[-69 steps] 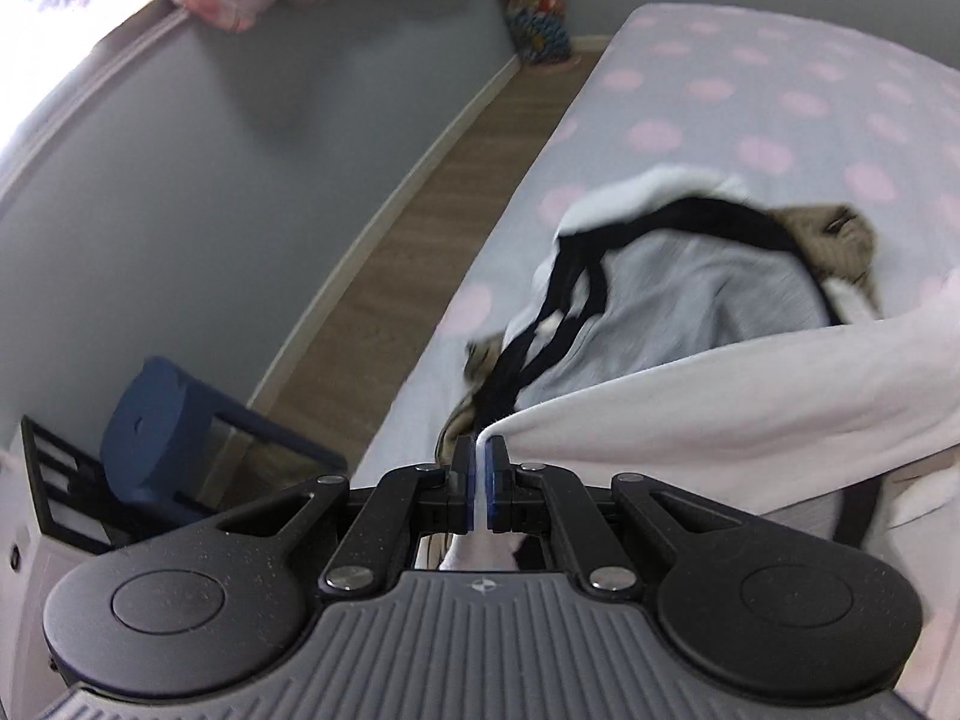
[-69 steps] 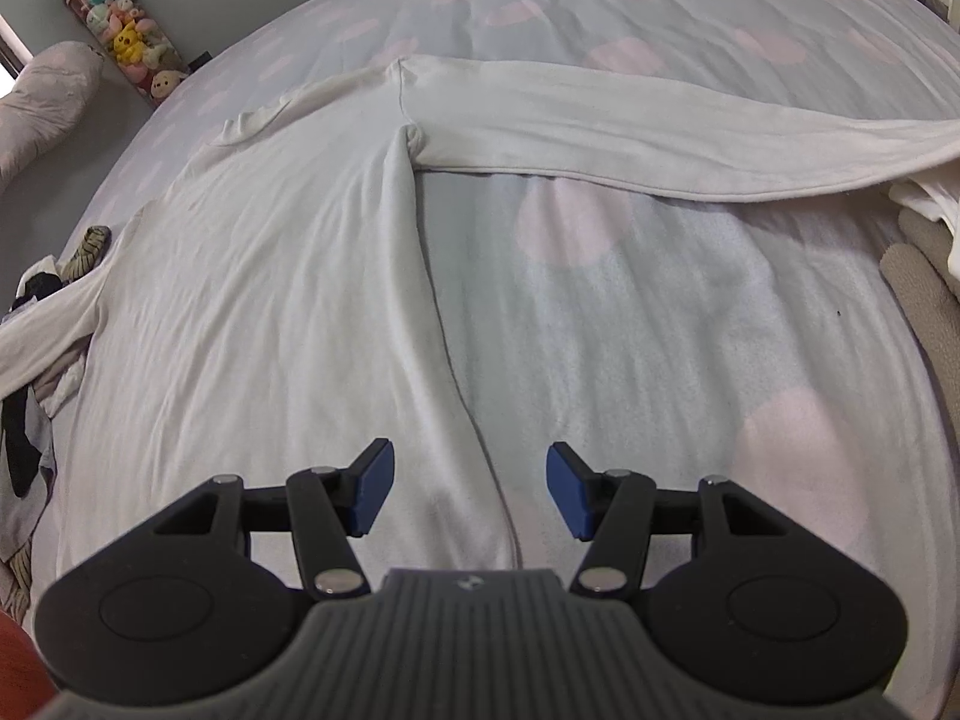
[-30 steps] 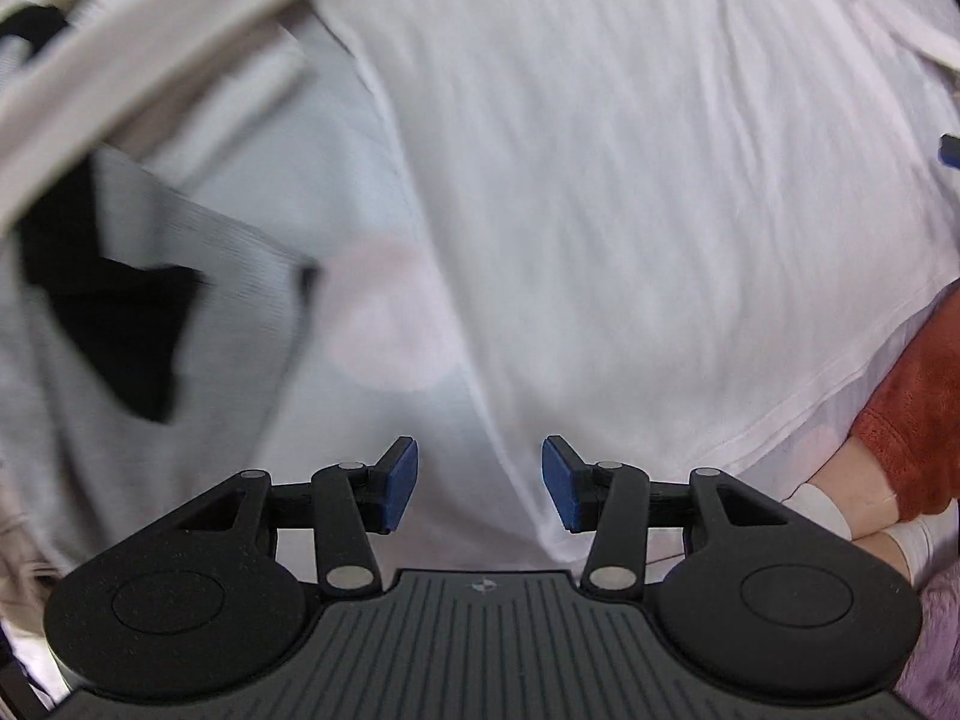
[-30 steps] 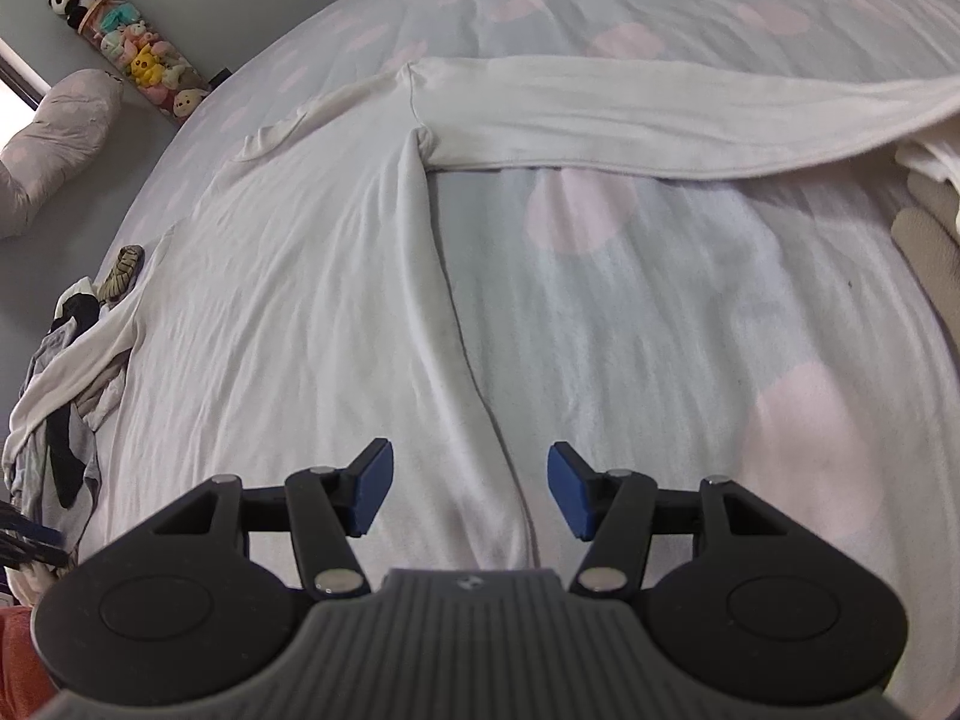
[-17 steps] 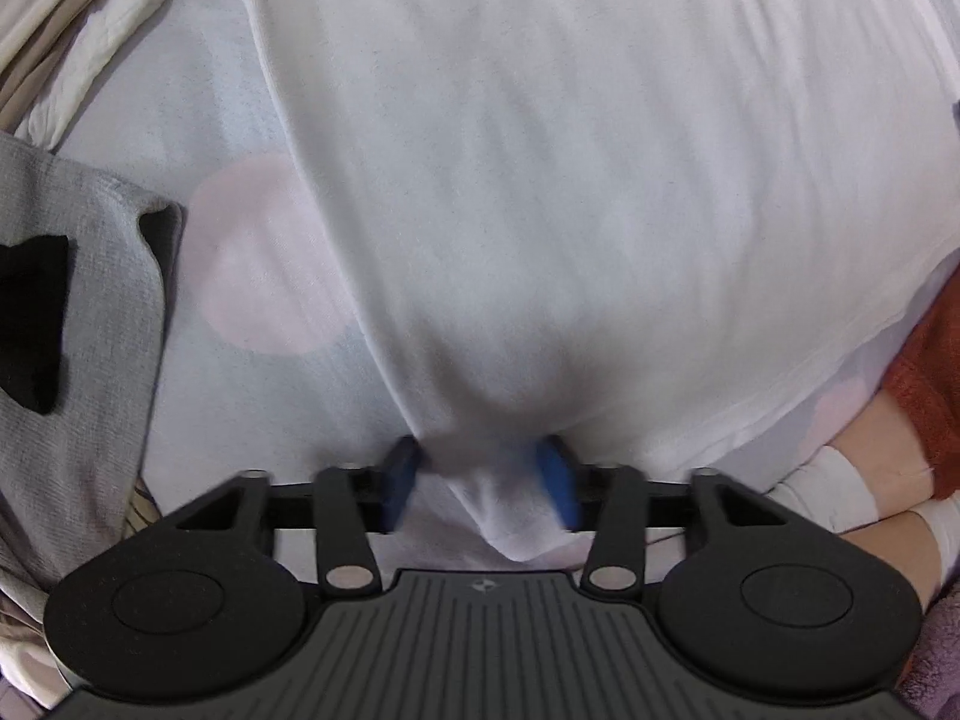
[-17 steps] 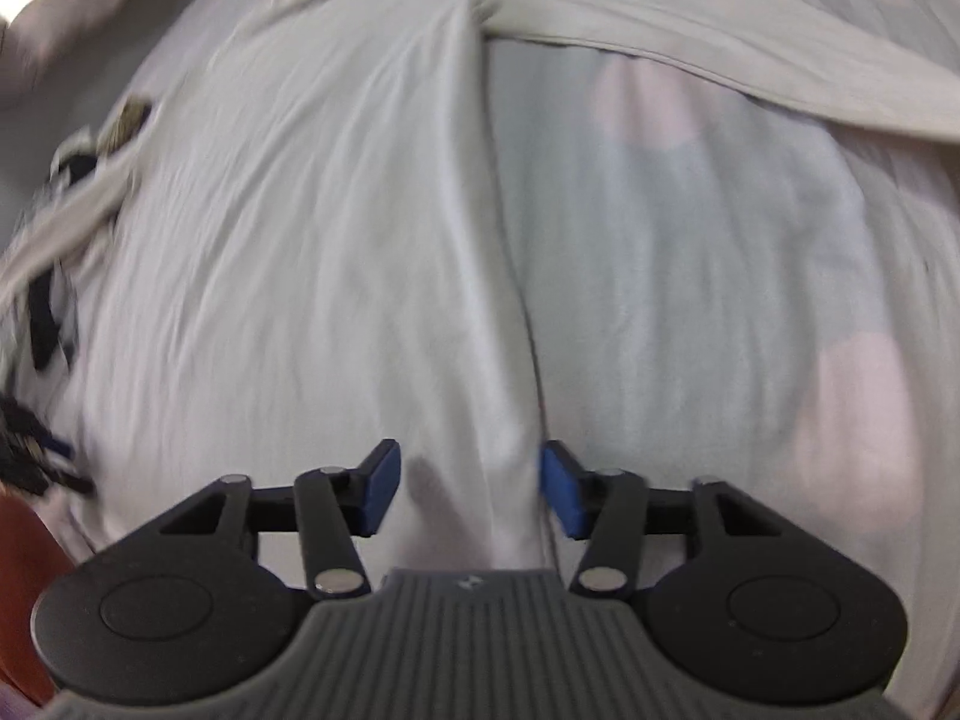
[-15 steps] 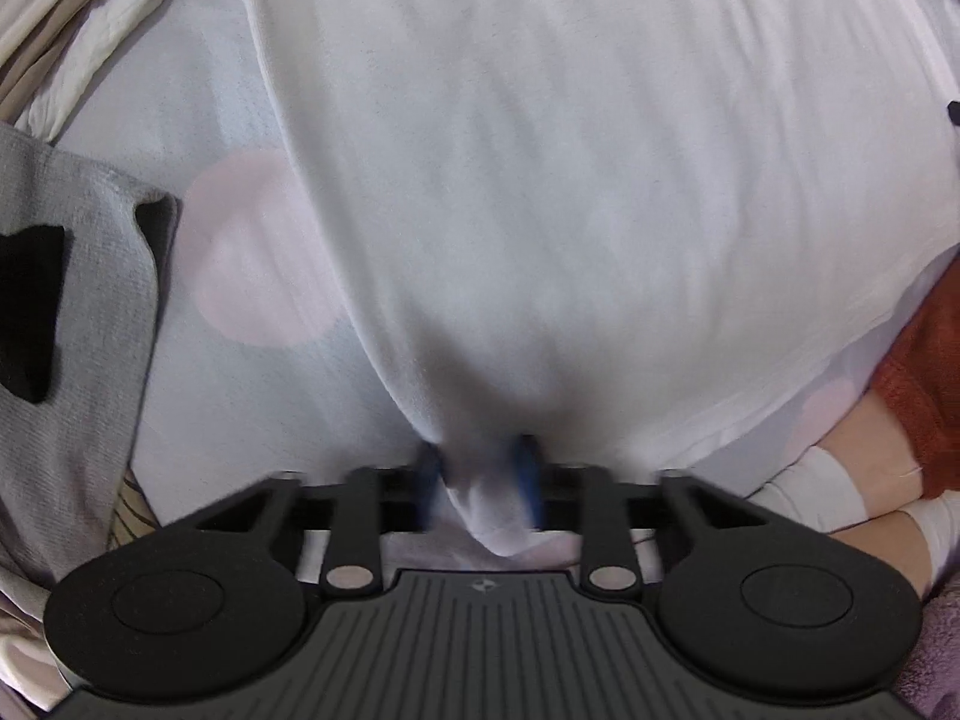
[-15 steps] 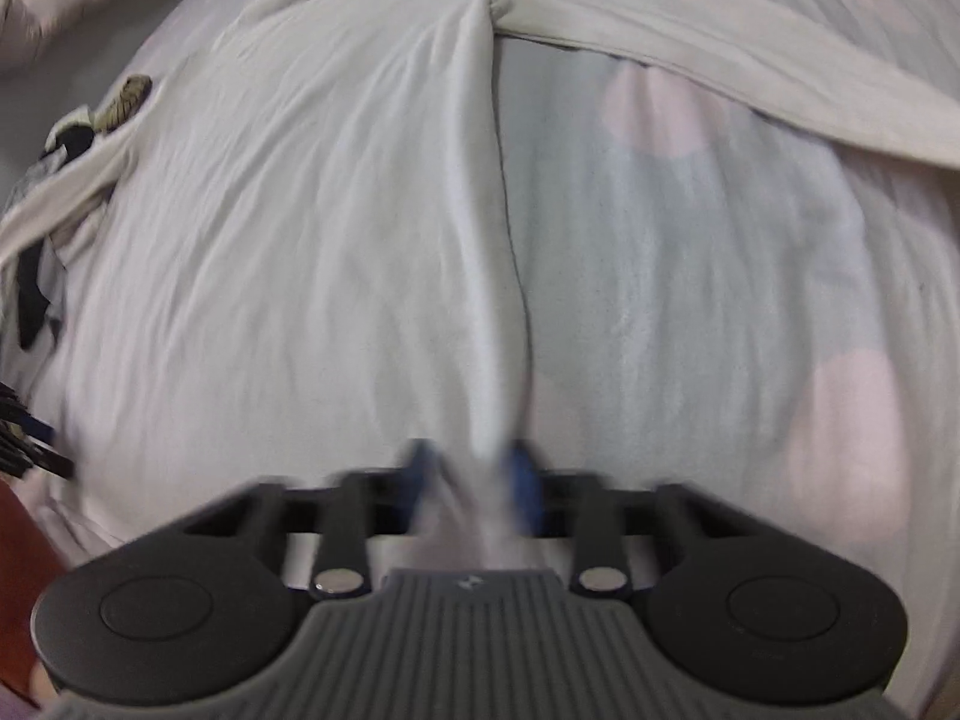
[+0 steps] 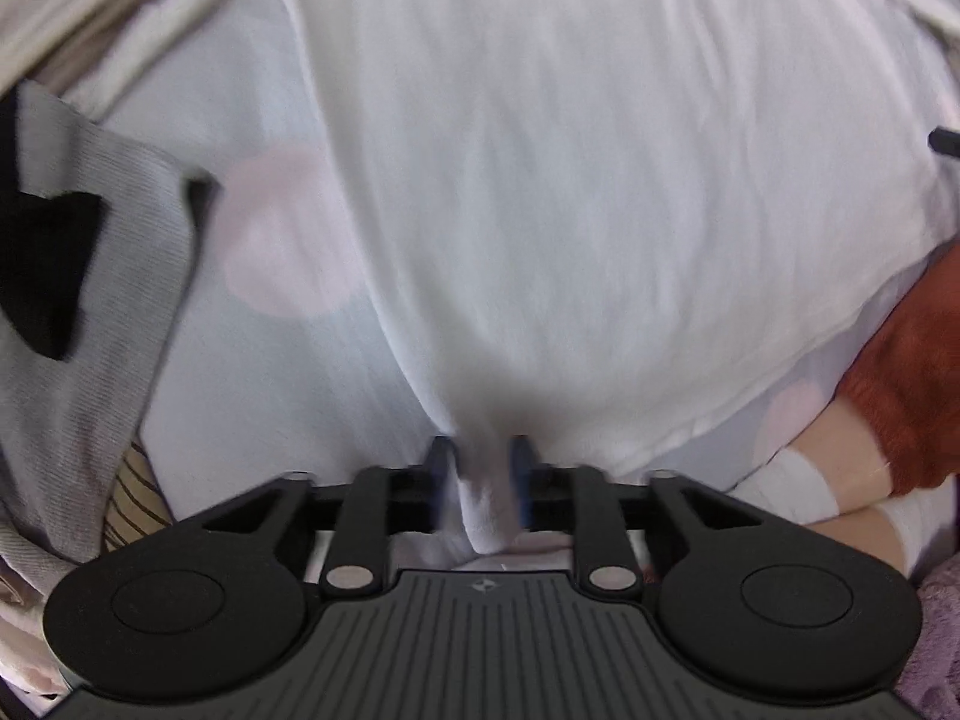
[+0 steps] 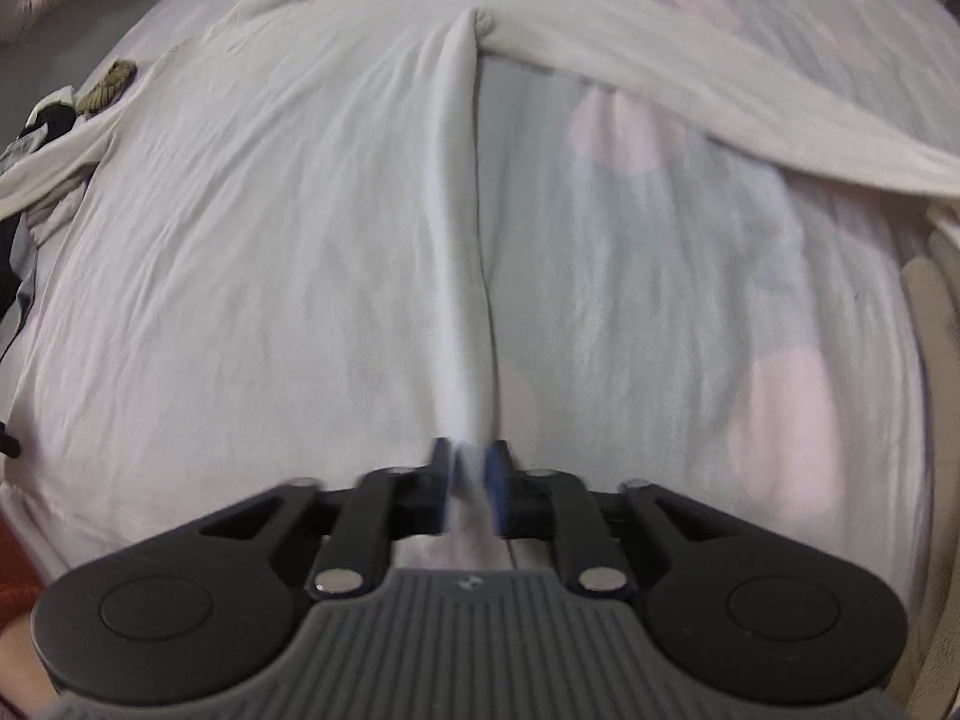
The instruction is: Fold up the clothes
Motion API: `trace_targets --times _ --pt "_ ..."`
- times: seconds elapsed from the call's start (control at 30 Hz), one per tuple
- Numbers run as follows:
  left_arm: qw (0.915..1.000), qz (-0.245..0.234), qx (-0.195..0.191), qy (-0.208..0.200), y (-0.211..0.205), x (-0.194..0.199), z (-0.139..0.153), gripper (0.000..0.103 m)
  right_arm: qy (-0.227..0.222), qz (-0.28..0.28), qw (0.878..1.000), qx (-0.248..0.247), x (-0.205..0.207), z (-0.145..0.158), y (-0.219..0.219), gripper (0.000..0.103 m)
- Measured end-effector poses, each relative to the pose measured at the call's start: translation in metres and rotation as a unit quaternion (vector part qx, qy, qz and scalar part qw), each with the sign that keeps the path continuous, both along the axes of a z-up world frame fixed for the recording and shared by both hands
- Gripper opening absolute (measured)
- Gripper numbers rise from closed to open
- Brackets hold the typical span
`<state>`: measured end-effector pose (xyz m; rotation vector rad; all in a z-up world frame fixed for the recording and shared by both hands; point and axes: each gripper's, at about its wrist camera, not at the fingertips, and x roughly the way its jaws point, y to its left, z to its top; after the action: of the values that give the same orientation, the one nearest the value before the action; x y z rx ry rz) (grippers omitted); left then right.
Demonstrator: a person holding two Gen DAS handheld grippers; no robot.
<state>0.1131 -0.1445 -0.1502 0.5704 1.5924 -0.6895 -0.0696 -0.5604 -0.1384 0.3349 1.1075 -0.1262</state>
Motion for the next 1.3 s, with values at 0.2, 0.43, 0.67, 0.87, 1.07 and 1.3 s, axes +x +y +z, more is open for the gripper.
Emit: trace_targets --times 0.2,0.43,0.67,0.87,1.07,1.3 --pt "0.9931 0.064 -0.059 -0.079 0.057 0.015 0.042 0.041 -0.071 -0.096 0.991 0.058 -0.015 0.007 -0.030 0.061" --pt "0.9623 0.193 -0.115 -0.154 0.104 0.091 0.087 0.041 -0.125 -0.172 0.972 0.099 -0.027 0.014 -0.050 0.063" --pt "0.9372 0.249 -0.146 -0.195 0.121 0.117 0.102 0.041 -0.159 -0.217 0.963 0.023 -0.050 0.048 -0.085 0.063" --pt "0.9260 0.240 -0.182 -0.228 0.082 0.133 0.104 0.041 -0.182 -0.268 0.945 -0.035 -0.072 0.102 -0.155 0.063" --pt "0.9243 0.217 -0.205 -0.238 0.011 0.149 0.091 0.041 -0.154 -0.339 0.924 -0.080 -0.078 0.132 -0.240 0.063" --pt "0.9274 0.203 -0.230 -0.214 -0.057 0.155 0.064 0.041 -0.094 -0.371 0.920 -0.085 -0.075 0.111 -0.299 0.061"
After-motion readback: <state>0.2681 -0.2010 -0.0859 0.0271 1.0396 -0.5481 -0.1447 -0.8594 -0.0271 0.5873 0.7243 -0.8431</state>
